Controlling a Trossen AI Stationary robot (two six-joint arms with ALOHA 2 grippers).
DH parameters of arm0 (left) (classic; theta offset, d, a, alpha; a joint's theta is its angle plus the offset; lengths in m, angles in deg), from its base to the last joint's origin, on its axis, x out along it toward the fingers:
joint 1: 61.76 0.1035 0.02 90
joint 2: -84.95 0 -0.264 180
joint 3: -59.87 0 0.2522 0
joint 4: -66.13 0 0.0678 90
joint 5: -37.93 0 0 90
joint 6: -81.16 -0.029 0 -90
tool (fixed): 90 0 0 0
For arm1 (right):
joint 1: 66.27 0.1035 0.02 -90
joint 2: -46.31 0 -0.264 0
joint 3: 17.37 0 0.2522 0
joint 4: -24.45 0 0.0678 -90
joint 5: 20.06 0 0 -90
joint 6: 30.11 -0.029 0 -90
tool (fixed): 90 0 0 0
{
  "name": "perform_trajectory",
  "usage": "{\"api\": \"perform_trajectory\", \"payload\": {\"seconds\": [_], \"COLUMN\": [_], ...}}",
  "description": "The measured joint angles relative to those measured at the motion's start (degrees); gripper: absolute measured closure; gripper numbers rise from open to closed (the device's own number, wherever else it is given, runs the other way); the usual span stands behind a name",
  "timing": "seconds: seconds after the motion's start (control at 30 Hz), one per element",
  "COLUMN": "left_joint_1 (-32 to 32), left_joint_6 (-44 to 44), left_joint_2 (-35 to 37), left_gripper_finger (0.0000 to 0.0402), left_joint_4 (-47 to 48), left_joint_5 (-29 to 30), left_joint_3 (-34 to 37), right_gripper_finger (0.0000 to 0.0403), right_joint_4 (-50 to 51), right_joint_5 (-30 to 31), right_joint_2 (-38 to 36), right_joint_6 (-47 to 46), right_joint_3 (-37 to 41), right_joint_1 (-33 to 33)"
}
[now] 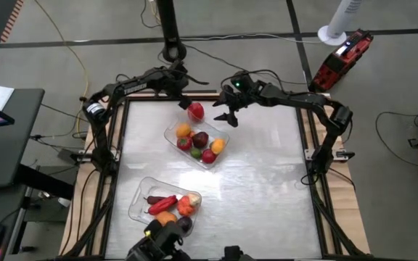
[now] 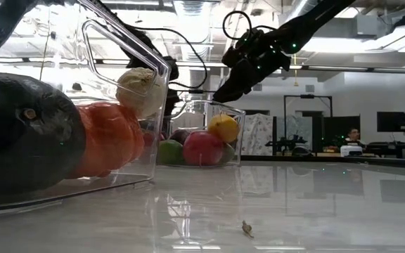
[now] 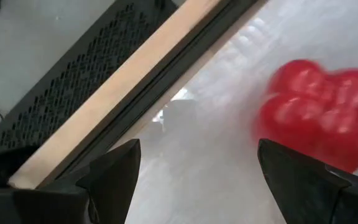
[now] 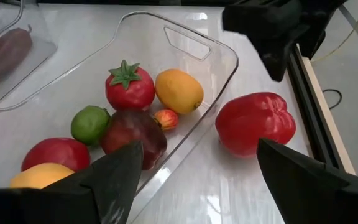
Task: Sort produce into baskets
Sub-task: Put the red bell pepper into the bottom transparent bin
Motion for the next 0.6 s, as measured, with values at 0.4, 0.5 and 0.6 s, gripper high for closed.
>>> {"api": "perform_trajectory", "payload": {"seconds": [0.4,0.5,0.6], "left_joint_1": [-5.11,-6.44,-7.60], "left_joint_6": [-3.29,-5.98,-8.19], "left_joint_2": [-2.71,-2.69,-1.96], "left_gripper_finger": [0.0093,0.0093,0.0093], "left_joint_4": [-4.41,-6.11,-5.70], "left_joint_5": [-5.87,-16.87,-18.59], "left_joint_3": [-0.68,-1.30,-1.99], "right_gripper_finger": [0.0062,0.0062,0.0062], "right_joint_4": [6.19,10.90,14.60], "right_joint_5": [-1.14,-1.13,-1.10], "right_joint_2": [-3.80,-7.67,-10.88], "right_joint_6": [-0.47,-0.42,-0.03], "right_joint_3": [-0.02,-0.04,-0.17], "right_joint_1": [-0.11,-0.83,-1.69]}}
